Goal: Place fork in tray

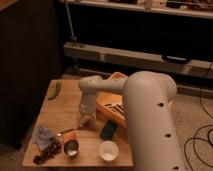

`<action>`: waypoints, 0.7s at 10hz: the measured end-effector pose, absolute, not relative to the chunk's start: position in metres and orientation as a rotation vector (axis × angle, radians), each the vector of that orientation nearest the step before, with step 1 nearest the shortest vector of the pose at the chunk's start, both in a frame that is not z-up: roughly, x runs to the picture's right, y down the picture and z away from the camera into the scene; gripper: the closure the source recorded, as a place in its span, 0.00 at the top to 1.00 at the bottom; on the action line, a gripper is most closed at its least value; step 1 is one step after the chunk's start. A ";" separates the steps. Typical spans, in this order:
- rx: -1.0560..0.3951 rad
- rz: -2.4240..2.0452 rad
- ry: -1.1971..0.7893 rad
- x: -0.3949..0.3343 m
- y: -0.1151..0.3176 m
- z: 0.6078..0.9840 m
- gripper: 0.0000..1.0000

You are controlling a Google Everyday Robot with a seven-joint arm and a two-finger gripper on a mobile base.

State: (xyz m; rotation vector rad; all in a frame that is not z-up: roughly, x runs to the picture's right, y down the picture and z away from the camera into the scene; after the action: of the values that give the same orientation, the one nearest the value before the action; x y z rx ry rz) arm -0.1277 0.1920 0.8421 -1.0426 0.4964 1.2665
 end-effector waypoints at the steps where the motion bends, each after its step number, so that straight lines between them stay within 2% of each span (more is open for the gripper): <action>1: -1.043 1.267 0.492 -0.129 0.192 0.843 0.25; 3: -1.046 1.263 0.490 -0.132 0.192 0.842 0.05; 4: -1.047 1.267 0.491 -0.130 0.192 0.843 0.00; 7: -1.041 1.269 0.485 -0.134 0.191 0.842 0.00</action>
State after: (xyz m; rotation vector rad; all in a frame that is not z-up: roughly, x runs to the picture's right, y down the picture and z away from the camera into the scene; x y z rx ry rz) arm -0.1344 0.1911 0.8420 -1.0409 0.4848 1.2694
